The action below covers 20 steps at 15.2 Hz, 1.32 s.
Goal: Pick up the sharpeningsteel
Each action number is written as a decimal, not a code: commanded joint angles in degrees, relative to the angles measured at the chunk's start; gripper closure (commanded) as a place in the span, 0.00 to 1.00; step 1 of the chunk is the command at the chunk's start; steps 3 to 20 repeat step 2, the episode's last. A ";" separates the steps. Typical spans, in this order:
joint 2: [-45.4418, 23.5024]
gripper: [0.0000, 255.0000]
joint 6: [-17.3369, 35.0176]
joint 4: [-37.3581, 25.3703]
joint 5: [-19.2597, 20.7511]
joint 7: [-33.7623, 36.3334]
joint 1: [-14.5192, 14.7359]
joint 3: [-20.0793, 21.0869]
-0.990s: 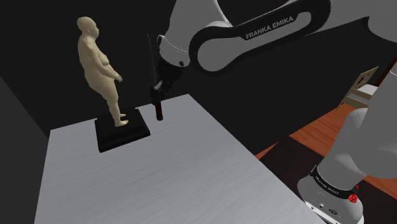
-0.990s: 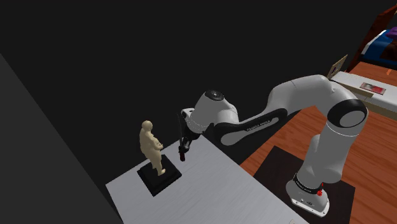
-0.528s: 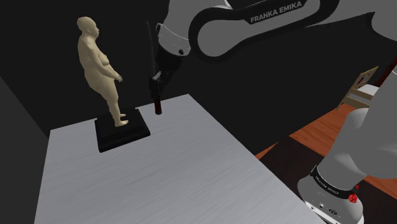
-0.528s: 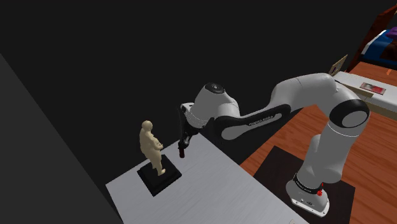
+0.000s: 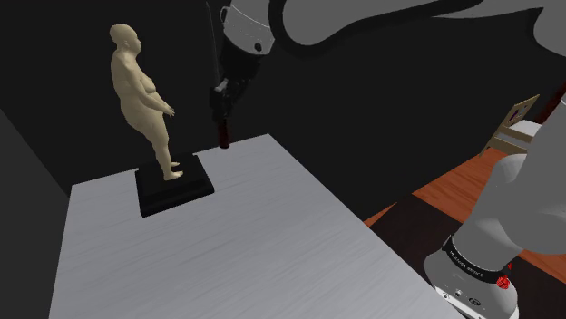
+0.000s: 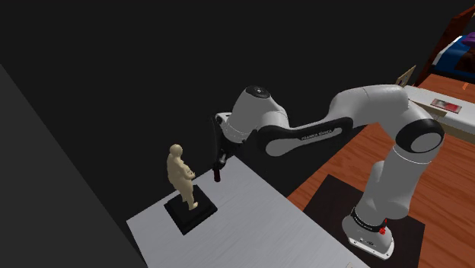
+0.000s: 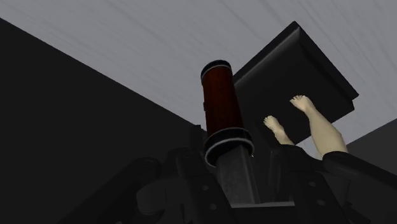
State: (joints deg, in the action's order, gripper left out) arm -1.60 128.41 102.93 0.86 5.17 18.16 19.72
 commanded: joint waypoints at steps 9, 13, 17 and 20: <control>0.00 1.00 -0.87 -0.85 0.09 0.22 0.10 0.09; 0.00 1.00 -0.87 -0.85 0.09 0.22 0.10 0.09; 0.00 1.00 -0.87 -0.85 0.09 0.22 0.10 0.09; 0.00 1.00 -0.87 -0.85 0.09 0.22 0.10 0.09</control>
